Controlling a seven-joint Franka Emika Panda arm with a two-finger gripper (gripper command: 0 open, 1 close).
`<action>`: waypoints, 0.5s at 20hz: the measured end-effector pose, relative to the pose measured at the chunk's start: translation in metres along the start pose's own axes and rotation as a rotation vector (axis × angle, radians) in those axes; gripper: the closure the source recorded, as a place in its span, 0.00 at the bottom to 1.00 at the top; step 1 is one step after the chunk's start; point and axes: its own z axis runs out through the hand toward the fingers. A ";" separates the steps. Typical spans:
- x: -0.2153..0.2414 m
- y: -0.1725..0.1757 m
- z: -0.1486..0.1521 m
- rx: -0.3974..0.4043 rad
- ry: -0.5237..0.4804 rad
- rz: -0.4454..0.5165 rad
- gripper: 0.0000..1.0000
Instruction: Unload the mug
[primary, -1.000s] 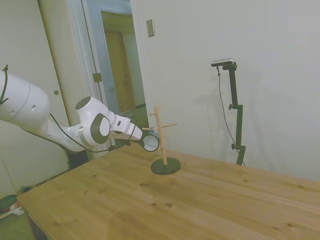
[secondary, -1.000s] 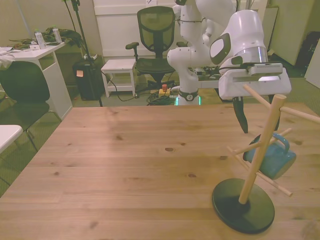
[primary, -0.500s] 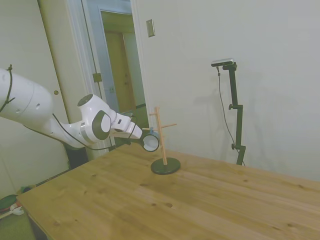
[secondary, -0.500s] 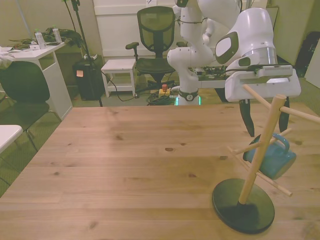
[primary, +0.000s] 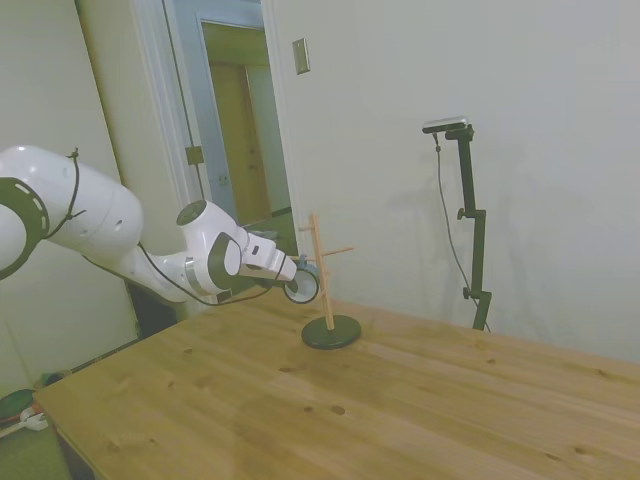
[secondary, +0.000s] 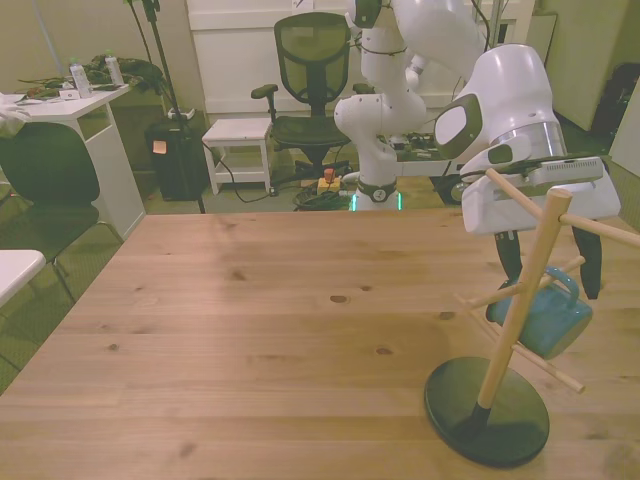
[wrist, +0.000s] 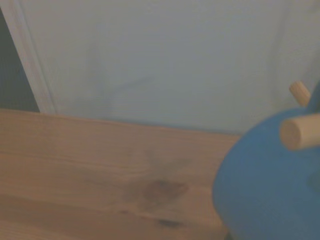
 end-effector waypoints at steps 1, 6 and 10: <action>0.002 -0.002 0.001 0.021 0.004 -0.003 0.00; 0.005 -0.019 0.010 0.119 -0.005 -0.043 0.00; 0.005 -0.012 0.020 0.140 -0.042 -0.068 1.00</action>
